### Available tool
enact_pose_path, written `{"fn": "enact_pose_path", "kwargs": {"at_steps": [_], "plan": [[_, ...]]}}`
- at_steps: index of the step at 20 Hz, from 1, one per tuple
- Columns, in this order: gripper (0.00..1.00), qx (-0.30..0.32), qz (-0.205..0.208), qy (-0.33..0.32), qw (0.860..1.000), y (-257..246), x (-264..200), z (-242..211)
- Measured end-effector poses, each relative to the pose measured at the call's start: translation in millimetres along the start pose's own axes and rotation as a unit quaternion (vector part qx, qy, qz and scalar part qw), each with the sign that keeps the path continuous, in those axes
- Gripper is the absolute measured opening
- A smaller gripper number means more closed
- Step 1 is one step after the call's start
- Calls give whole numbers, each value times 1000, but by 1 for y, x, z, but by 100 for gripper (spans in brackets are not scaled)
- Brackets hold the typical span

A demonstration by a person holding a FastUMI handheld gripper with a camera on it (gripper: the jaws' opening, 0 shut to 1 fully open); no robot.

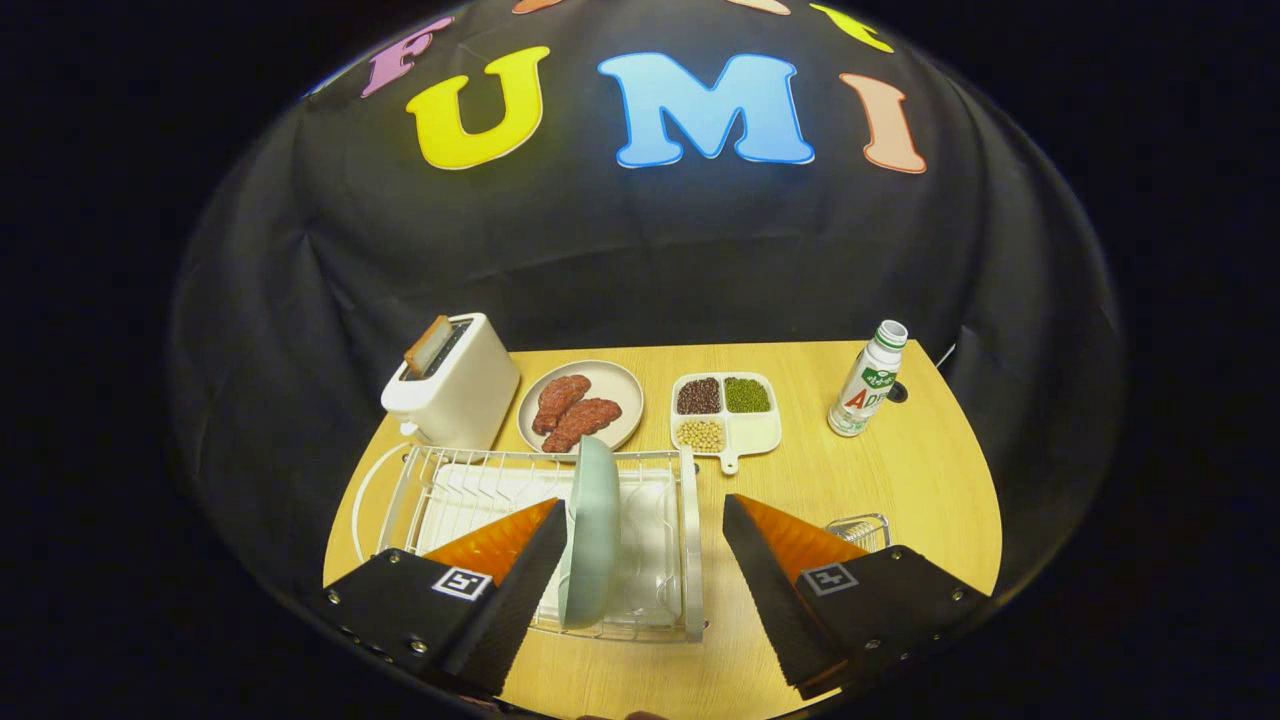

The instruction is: Take the plate from the dish rack, then take the spoon from the basket and place it into the plate.

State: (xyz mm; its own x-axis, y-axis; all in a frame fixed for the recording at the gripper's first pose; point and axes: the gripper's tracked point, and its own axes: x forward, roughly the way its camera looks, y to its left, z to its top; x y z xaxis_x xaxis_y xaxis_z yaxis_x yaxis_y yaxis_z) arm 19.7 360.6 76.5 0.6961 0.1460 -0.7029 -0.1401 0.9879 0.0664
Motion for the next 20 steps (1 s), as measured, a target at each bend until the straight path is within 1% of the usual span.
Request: {"fn": "enact_pose_path", "kwargs": {"at_steps": [5, 9, 11, 12, 13, 14, 15, 16, 17, 18, 19, 20], "plan": [[97, -9, -22, 59, 998, 11, 27, -18], [97, 3, -40, 103, 994, 14, 46, -26], [97, 3, -50, 115, 992, 11, 53, -26], [93, 0, -53, 122, 991, 13, 54, -26], [93, -7, -55, 130, 990, 14, 60, -28], [88, -15, -60, 141, 988, 14, 60, -33], [85, -14, -56, 152, 987, 19, 64, -36], [78, -11, -54, 164, 985, 24, 67, -44], [71, -16, -67, 174, 982, 20, 69, -49], [49, -14, -79, 182, 980, 17, 66, -53], [34, -11, -80, 179, 981, 22, 66, -48], [30, -7, -85, 175, 981, 23, 69, -53]]}}
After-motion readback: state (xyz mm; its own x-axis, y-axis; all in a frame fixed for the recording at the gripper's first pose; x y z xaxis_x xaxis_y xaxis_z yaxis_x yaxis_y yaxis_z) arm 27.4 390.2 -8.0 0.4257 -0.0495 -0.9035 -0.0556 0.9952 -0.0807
